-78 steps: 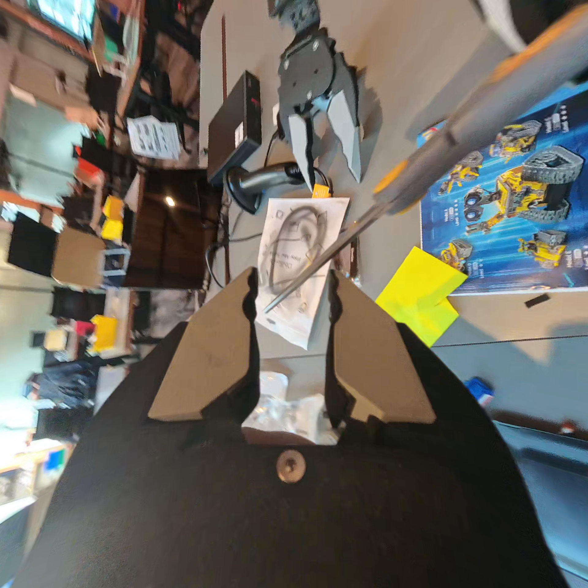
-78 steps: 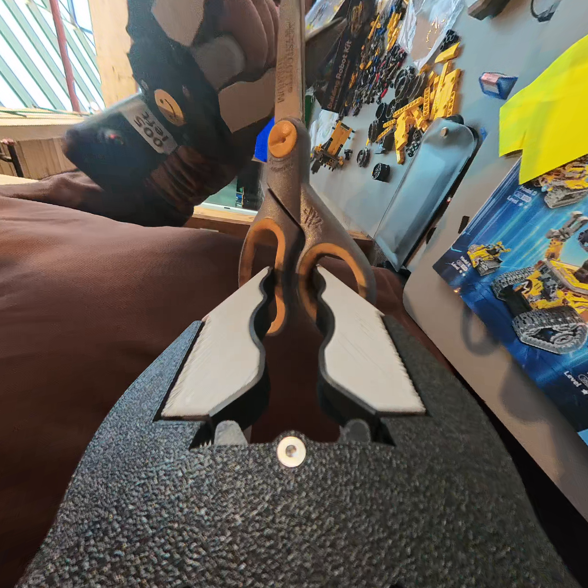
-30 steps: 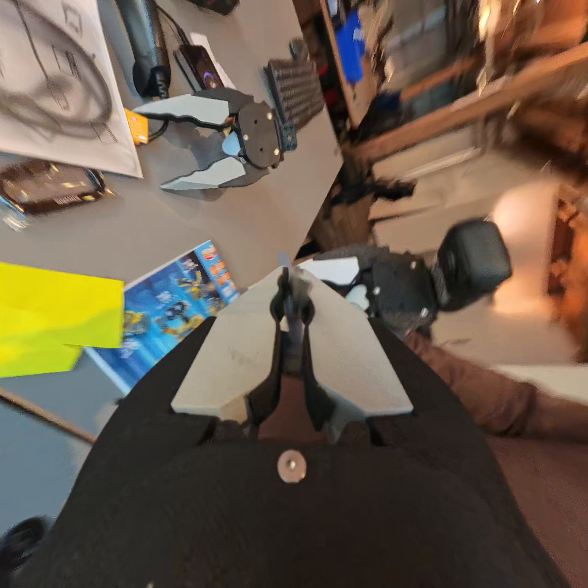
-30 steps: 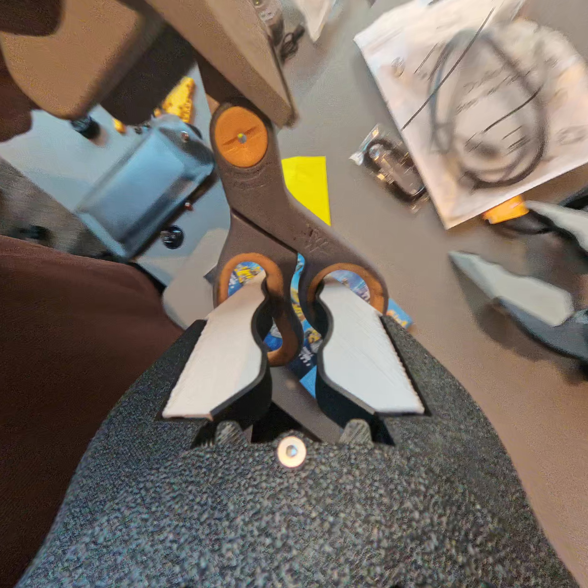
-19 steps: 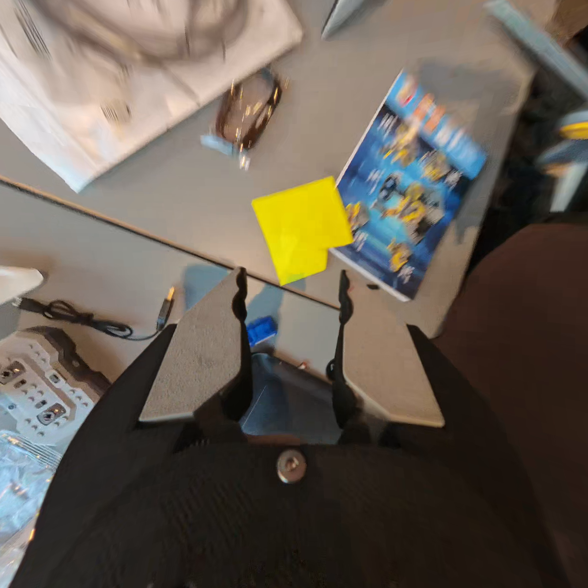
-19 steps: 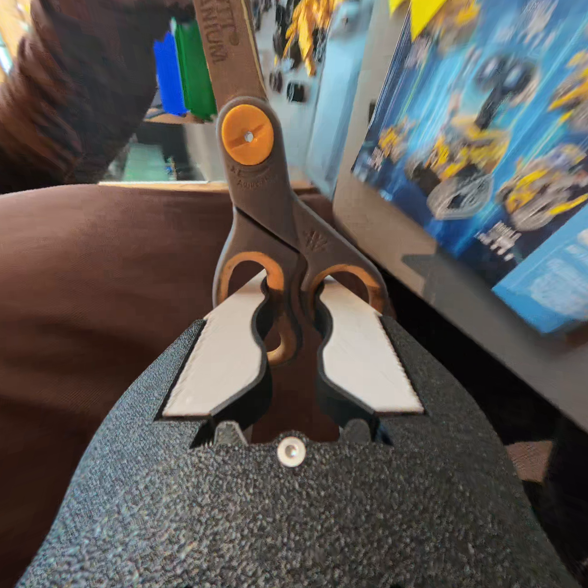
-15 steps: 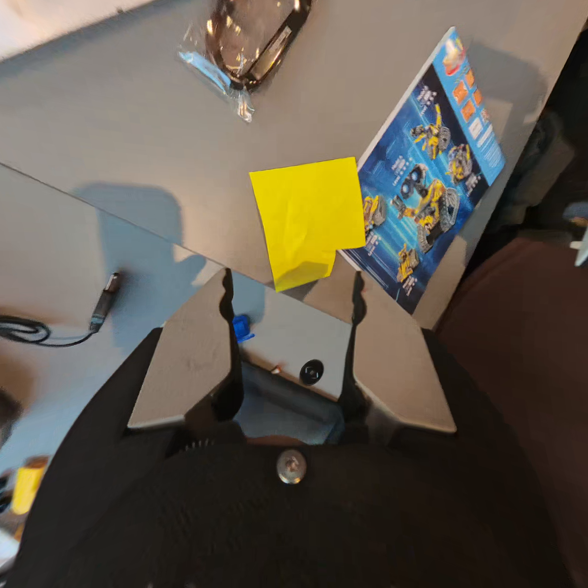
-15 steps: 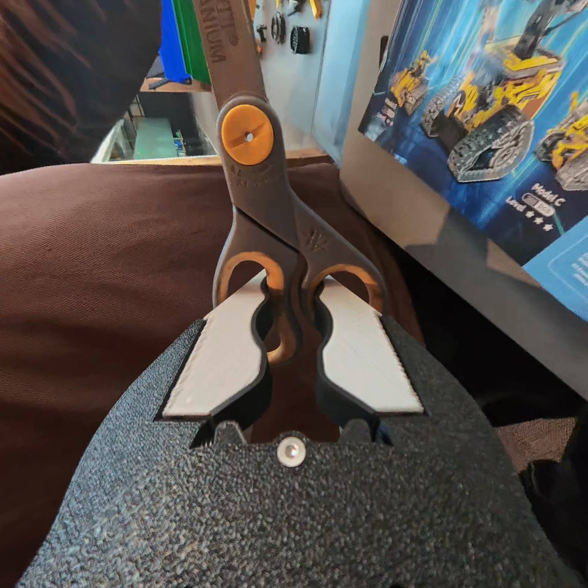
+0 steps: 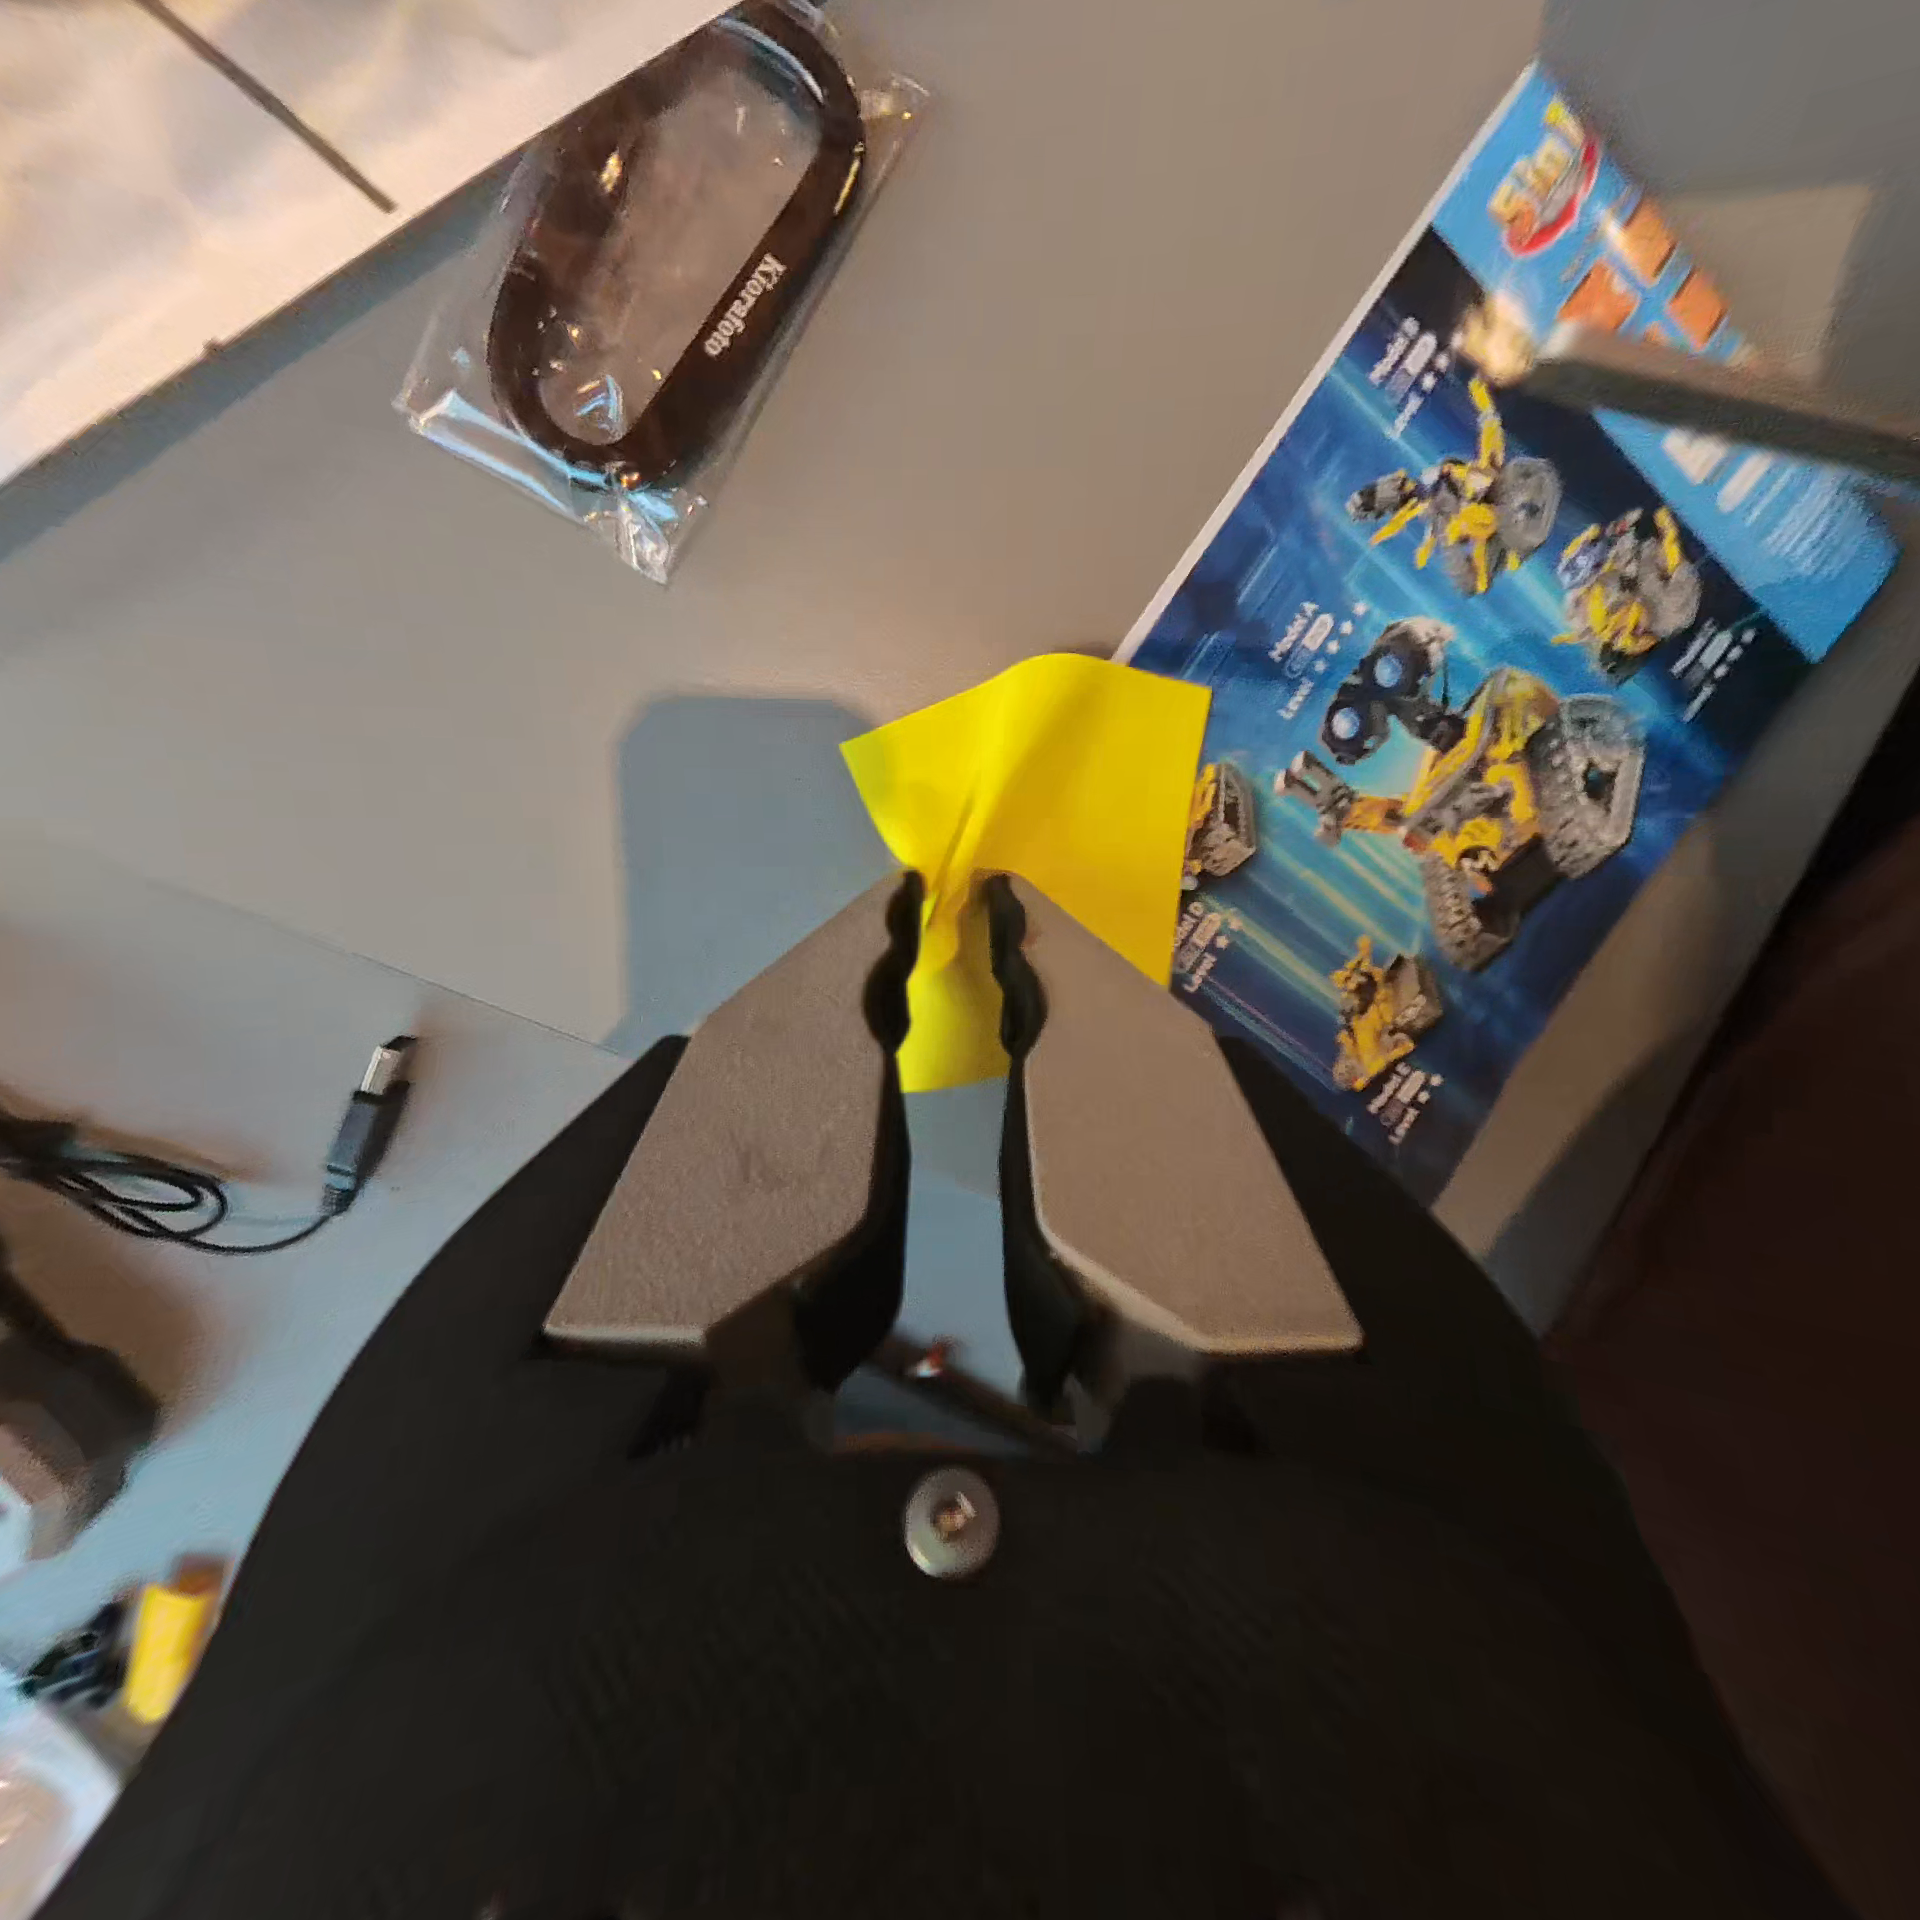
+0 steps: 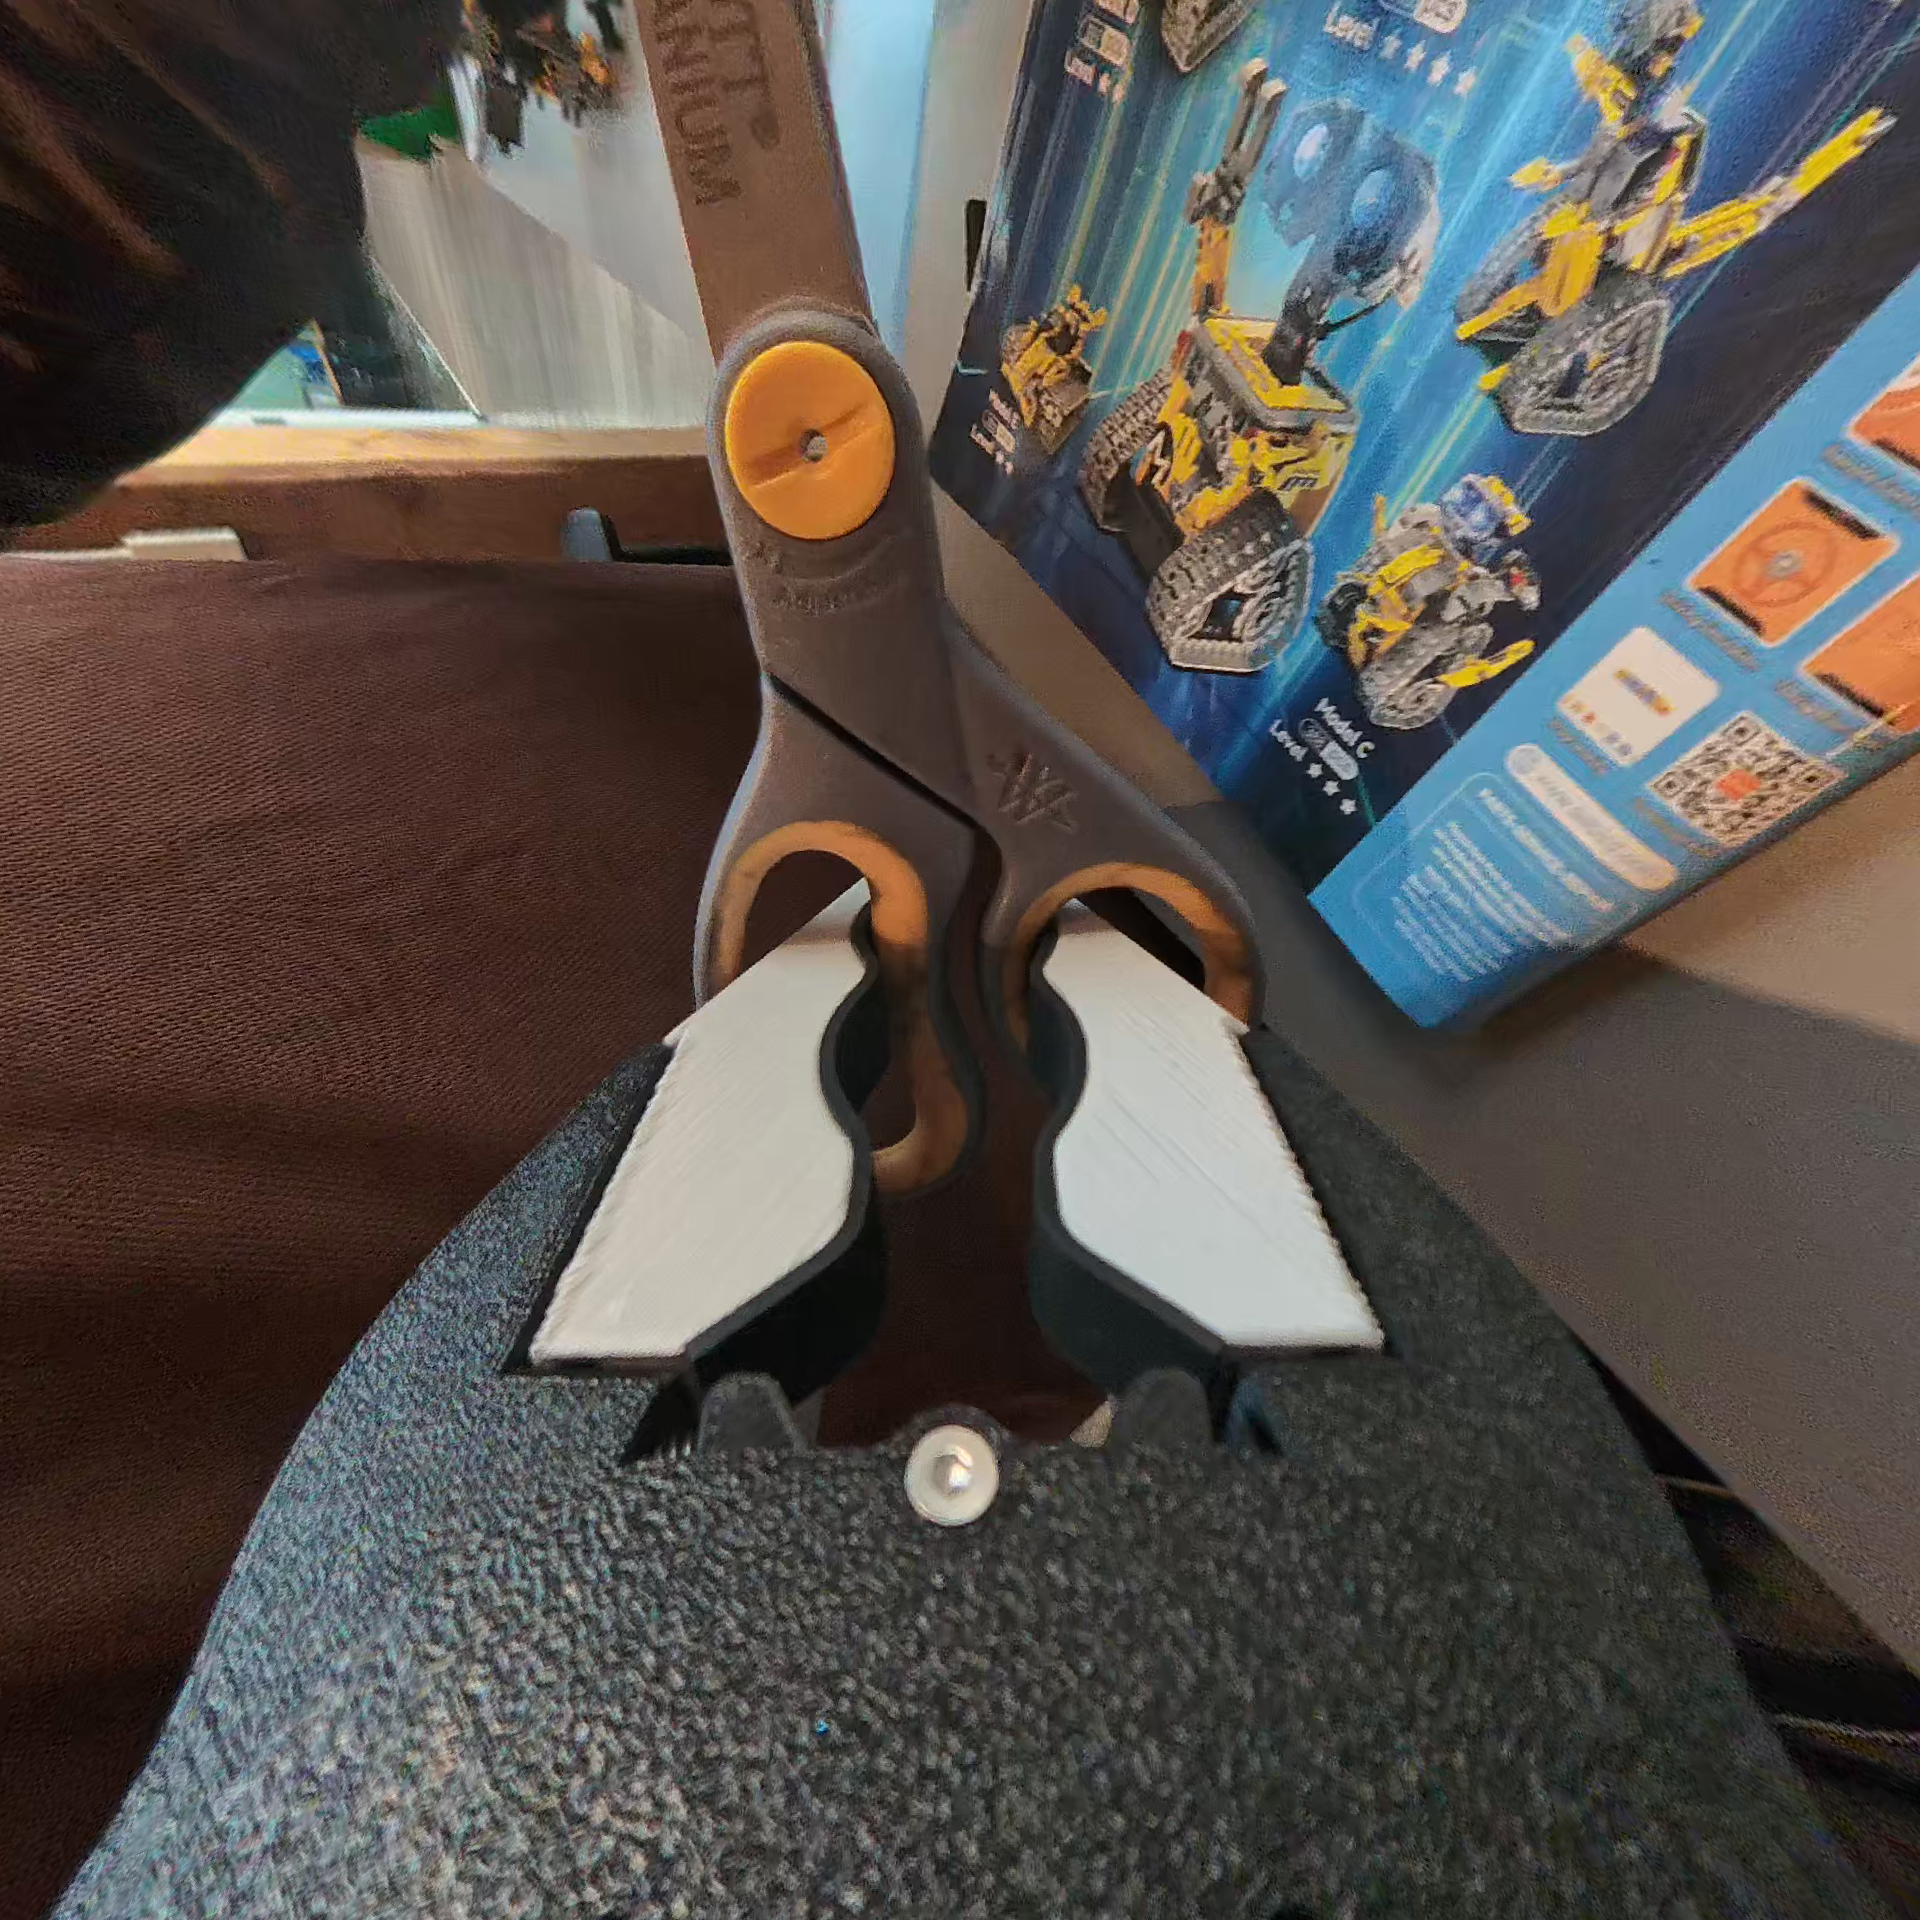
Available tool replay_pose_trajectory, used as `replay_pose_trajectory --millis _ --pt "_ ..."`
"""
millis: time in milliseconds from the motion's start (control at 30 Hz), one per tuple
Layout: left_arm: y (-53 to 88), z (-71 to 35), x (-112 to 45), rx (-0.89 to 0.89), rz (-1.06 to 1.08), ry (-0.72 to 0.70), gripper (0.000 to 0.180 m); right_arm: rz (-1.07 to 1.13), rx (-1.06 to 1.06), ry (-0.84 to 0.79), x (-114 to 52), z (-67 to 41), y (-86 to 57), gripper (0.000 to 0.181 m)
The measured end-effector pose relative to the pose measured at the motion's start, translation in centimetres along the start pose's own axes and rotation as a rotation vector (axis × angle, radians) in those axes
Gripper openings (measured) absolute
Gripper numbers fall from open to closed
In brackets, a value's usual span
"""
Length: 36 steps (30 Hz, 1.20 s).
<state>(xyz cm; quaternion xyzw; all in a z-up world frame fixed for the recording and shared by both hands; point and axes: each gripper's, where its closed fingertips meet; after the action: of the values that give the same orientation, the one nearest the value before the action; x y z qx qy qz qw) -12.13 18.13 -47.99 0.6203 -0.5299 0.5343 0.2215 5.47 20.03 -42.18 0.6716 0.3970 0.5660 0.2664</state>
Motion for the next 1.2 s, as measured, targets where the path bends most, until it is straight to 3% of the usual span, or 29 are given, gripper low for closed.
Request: replay_pose_trajectory --millis 100,367,733,1200 --pt "0.3 0.3 0.4 0.043 -0.017 -0.022 0.000 0.005 0.007 0.096 0.0 0.7 -1.0 0.018" --pt "0.4 -2.9 5.6 -0.328 -0.238 -0.235 0.000 -0.179 -0.046 0.173 -0.1 1.9 0.4 0.018" --pt "-3.3 -5.7 7.8 -0.413 -0.231 -0.295 0.000 -0.324 -0.056 -0.058 -0.6 -2.0 2.0 0.019" --pt "-1.8 -7.4 8.3 -0.441 -0.198 -0.298 0.000 -0.279 -0.090 -0.118 -0.7 -1.2 2.0 0.019"
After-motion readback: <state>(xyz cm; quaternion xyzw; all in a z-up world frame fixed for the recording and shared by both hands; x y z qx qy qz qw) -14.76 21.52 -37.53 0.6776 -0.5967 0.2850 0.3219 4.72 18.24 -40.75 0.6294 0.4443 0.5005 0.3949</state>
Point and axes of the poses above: each gripper's, where its closed fingertips meet, x back along the fingers, z out of its underside, y = z × x across the jaws, and after that the axes turned 15 degrees about x, right-handed
